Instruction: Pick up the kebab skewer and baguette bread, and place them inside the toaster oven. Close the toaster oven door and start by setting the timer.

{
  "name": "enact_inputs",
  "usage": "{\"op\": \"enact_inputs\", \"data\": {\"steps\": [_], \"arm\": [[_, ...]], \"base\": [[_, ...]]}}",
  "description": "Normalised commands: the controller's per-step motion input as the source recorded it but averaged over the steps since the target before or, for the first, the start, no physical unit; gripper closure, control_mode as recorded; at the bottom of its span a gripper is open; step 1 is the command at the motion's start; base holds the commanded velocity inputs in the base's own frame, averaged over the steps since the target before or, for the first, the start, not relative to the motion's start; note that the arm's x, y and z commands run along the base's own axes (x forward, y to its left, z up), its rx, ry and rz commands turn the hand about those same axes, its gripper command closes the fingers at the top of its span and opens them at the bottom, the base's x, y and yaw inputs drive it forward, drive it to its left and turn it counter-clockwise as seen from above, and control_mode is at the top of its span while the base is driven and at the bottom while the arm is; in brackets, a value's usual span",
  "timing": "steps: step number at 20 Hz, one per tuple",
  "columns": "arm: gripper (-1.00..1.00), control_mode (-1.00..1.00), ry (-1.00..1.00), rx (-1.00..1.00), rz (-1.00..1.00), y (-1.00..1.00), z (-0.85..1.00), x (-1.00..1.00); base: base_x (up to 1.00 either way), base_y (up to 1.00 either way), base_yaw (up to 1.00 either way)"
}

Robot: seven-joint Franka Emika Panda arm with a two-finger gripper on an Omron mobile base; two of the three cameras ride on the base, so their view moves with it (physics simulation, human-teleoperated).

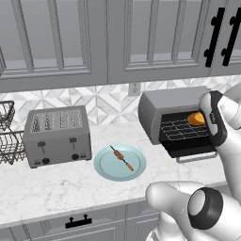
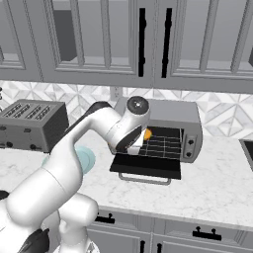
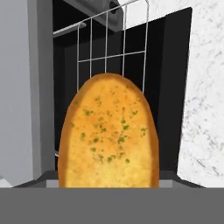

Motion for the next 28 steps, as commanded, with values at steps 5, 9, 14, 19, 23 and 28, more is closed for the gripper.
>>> {"op": "enact_inputs", "data": {"steps": [5,9,14,19,23,28], "arm": [[1.00,-1.00,-0.07,0.00,0.00,-0.07,-0.17,0.10],[1.00,-1.00,-0.04,0.00,0.00,-0.03,0.00,0.26],[1.00,-1.00,-0.01,0.00,0.00,-0.02,-0.10,0.20],[1.00,-1.00,0.00,0.00,0.00,0.00,-0.24,0.05],[1.00,-1.00,0.00,0.00,0.00,0.00,-0.19,0.02],[1.00,-1.00,0.00,0.00,0.00,0.00,-0.01,0.12]], "base": [[0.00,0.00,0.00],[0.00,0.00,0.00],[0.00,0.00,0.00],[0.00,0.00,0.00],[0.00,0.00,0.00],[0.00,0.00,0.00]]}}
